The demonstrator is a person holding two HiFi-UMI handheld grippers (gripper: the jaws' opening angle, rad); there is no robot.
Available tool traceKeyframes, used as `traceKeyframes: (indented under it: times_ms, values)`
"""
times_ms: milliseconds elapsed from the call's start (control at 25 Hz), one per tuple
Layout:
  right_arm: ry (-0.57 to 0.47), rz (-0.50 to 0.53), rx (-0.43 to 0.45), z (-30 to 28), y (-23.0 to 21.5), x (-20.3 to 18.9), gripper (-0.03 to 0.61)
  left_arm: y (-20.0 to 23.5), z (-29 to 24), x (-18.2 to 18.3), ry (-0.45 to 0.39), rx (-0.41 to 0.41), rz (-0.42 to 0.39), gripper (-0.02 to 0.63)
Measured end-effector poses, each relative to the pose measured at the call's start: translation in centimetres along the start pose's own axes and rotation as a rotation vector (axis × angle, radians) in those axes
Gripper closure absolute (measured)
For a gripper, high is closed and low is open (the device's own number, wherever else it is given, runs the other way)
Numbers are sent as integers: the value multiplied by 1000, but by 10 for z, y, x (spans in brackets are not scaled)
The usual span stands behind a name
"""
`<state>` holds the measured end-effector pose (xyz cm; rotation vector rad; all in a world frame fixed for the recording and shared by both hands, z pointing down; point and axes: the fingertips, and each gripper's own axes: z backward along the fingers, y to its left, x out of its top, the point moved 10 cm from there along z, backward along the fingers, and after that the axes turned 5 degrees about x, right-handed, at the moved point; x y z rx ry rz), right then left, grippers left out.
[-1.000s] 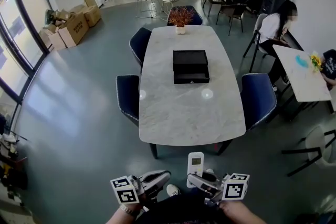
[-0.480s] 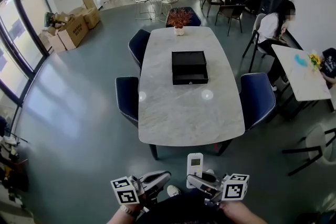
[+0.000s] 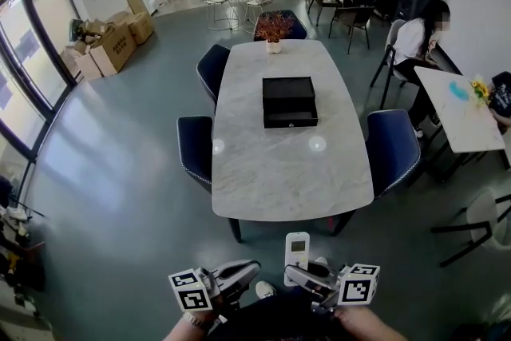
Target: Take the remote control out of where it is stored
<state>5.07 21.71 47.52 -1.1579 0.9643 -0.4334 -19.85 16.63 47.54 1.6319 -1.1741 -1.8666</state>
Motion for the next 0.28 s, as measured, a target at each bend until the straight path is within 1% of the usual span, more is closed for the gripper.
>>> traceKeyframes:
  times_ms: [280]
  values:
    - [3, 4, 1, -3, 3, -3, 436, -1, 4, 0, 4, 2, -8, 609]
